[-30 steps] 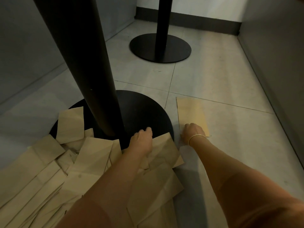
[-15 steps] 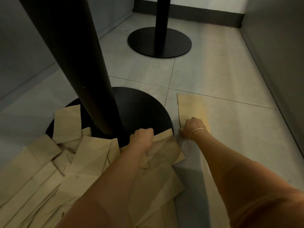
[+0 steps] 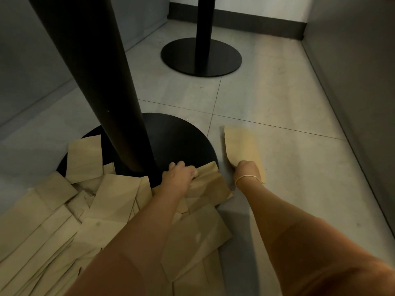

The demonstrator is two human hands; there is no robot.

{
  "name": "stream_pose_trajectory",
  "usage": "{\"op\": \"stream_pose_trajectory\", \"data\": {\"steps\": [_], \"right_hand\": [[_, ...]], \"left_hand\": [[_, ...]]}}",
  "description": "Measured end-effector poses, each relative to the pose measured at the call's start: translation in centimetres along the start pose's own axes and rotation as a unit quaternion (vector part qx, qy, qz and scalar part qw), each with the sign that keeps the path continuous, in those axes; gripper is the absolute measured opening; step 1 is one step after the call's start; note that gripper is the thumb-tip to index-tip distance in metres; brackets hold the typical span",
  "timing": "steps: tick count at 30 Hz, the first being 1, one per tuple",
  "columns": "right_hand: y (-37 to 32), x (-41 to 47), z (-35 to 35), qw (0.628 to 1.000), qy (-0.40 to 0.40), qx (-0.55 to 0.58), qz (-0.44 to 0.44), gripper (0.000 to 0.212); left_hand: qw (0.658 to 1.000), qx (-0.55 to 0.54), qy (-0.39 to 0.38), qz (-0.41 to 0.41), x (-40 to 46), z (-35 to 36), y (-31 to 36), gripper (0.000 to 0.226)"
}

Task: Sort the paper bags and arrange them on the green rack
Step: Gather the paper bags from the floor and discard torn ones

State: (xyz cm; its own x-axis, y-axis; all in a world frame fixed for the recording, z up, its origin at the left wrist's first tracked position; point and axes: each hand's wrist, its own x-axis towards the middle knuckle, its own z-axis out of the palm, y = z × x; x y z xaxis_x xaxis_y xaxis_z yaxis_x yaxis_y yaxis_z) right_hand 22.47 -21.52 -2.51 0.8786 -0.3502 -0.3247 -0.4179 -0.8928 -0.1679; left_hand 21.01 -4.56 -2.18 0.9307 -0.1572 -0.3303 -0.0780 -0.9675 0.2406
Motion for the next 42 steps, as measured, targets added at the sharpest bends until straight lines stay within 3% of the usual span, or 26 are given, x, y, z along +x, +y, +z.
{"op": "stream_pose_trajectory", "data": {"steps": [6, 11, 15, 23, 27, 33, 42], "right_hand": [[1.0, -3.9, 0.2, 0.996, -0.051, 0.065, 0.03, 0.03], [0.1, -6.6, -2.5, 0.99, -0.023, 0.136, 0.036, 0.031], [-0.6, -8.8, -8.3, 0.988, 0.028, 0.15, -0.016, 0.035], [2.1, -12.9, -21.6, 0.978, 0.123, 0.066, -0.157, 0.029], [4.4, -15.6, -29.5, 0.961, 0.188, 0.011, -0.202, 0.029], [9.9, -23.4, -38.8, 0.944, 0.225, -0.011, -0.241, 0.03], [13.5, -30.1, -40.4, 0.942, 0.143, -0.198, -0.229, 0.03]], "left_hand": [[0.983, -0.141, 0.106, 0.056, -1.9, -2.4, 0.2, 0.037], [0.959, -0.184, 0.206, 0.065, -4.7, -5.9, 2.0, 0.026], [0.921, -0.265, 0.283, 0.045, -7.7, -8.8, 3.4, 0.02], [0.849, -0.354, 0.392, 0.014, -15.9, -15.1, 8.8, 0.012], [0.842, -0.357, 0.403, 0.022, -19.0, -17.6, 11.1, 0.013], [0.828, -0.362, 0.428, 0.034, -21.1, -19.6, 13.8, 0.014], [0.812, -0.423, 0.397, 0.062, -23.0, -18.9, 16.9, 0.021]]}}
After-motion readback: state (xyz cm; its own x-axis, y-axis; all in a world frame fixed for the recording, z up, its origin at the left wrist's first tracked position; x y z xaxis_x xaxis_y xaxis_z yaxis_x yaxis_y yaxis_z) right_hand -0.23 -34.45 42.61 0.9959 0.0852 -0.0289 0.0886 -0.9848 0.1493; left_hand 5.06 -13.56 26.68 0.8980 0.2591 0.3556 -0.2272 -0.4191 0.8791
